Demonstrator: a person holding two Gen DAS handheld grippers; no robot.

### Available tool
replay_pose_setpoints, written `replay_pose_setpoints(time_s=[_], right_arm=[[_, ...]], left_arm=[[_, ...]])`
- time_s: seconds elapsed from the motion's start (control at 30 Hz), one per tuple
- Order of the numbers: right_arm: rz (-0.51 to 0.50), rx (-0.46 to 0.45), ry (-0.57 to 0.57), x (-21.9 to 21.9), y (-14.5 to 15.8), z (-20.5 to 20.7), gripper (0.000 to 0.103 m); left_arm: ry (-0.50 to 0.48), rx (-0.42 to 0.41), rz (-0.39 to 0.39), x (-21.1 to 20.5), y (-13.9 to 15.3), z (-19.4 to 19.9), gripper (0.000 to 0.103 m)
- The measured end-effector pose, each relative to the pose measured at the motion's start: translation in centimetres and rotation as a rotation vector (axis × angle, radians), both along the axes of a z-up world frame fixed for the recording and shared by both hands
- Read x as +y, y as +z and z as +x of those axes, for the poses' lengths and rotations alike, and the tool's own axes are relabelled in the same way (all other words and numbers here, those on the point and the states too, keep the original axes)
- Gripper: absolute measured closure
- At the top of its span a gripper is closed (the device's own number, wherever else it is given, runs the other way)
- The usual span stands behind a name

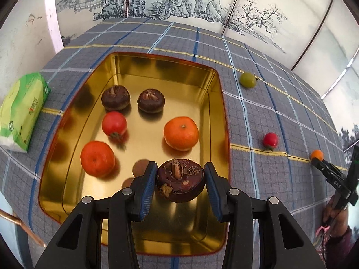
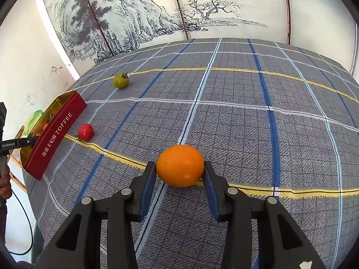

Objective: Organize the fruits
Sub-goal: 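Carry the mangosteen into the tin and open the left gripper, then withdraw the left gripper from the tin, then carry the large orange toward the tin with the right gripper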

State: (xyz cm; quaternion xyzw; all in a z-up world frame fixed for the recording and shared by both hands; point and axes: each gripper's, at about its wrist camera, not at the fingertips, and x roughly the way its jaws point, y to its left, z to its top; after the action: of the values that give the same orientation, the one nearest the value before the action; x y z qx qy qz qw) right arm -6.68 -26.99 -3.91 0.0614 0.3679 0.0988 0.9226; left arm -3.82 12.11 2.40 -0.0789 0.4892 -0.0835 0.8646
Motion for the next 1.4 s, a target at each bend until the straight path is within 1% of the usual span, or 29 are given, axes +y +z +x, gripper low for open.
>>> replay_pose_setpoints(time_s=[0.13,0.33,0.4,0.43,0.5,0.57,0.67,0.87,1.0,1.1,1.27,1.4], right_arm=[[-0.001,0.0,0.0,0.0,0.0,0.0,0.064],[-0.003,0.001,0.0,0.0,0.0,0.0,0.064],[-0.002,0.001,0.0,0.0,0.0,0.1,0.064],[-0.001,0.001,0.001,0.0,0.0,0.1,0.064],[0.0,0.001,0.001,0.0,0.0,0.1,0.064],[0.0,0.001,0.001,0.0,0.0,0.1,0.064],[-0.002,0.001,0.001,0.0,0.1,0.1,0.064],[-0.034,-0.005,0.014,0.5,-0.1,-0.2,0.064],[-0.032,-0.007,0.015,0.7,-0.2,-0.7,0.064],[-0.028,-0.004,0.021,1.1,0.0,-1.0,0.064],[-0.022,-0.012,0.045,2.3,0.8,-1.6,0.064],[-0.028,-0.028,0.083,4.0,2.0,-2.1,0.064]], left_arm=[[0.005,0.001,-0.019,0.1,0.2,-0.8,0.058],[0.002,-0.027,0.017,-0.6,1.3,-2.3,0.057],[0.006,-0.04,0.03,-0.8,1.7,-2.7,0.052],[0.008,-0.048,0.035,-0.9,1.9,-2.8,0.051],[0.015,-0.067,0.058,-1.2,2.2,-3.2,0.048],[0.03,-0.092,0.106,-1.6,2.6,-3.7,0.047],[0.046,-0.115,0.141,-1.8,2.9,-4.2,0.044],[0.113,-0.122,0.16,-1.3,2.9,-4.7,0.044],[0.128,-0.125,0.156,-1.0,2.8,-5.1,0.044],[0.136,-0.13,0.171,-0.9,2.8,-5.4,0.044],[0.158,-0.149,0.192,-0.7,3.0,-5.8,0.044],[0.172,-0.16,0.209,-0.5,3.0,-6.0,0.042]])
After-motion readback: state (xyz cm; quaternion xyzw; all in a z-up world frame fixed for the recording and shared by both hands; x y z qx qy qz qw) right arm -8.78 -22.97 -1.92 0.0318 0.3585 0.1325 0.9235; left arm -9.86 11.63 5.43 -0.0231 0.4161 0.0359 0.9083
